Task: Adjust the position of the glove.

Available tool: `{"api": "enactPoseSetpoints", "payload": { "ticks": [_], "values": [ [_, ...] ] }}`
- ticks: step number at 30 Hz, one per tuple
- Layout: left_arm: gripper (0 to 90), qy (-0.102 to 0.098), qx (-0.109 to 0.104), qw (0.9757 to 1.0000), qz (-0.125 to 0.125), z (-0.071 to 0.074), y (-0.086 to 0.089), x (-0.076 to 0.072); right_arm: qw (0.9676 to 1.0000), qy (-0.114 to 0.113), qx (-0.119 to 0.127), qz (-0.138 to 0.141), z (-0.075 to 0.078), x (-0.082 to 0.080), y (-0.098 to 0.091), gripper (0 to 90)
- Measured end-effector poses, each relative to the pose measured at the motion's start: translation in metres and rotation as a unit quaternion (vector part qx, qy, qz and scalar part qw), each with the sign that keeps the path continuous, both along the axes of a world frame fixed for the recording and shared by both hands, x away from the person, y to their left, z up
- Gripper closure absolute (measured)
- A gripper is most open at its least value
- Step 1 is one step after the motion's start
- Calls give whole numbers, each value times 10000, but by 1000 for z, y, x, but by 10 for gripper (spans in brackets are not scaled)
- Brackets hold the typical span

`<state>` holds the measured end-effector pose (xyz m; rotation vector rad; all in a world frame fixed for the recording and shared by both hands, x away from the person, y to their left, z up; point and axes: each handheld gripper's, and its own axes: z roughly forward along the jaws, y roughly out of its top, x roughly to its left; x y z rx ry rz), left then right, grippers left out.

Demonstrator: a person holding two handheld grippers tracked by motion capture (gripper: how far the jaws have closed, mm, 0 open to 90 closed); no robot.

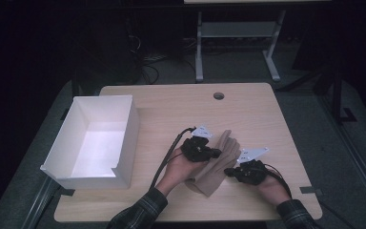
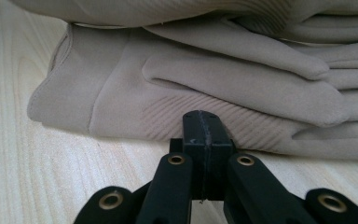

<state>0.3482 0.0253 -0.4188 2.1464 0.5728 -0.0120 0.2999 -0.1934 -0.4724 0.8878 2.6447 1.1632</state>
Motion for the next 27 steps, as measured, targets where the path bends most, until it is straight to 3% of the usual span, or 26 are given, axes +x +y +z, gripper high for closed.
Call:
{"api": "enactPoseSetpoints", "payload": {
  "ticks": [13,22,26,27],
  "values": [
    [890,41,72,9997,-245,-7,-16,-12,10000,-13,36,-4,-1,0,-1,899],
    [883,131,186,9992,-316,-19,-21,-11,10000,12,18,-1,0,-1,-3,896],
    [883,163,213,9991,-318,-21,-24,-13,9999,-66,25,-142,6,-3,-15,865],
    [882,173,231,9989,-375,-23,-25,-13,9994,-123,34,-319,10,-3,-26,854]
  ]
}}
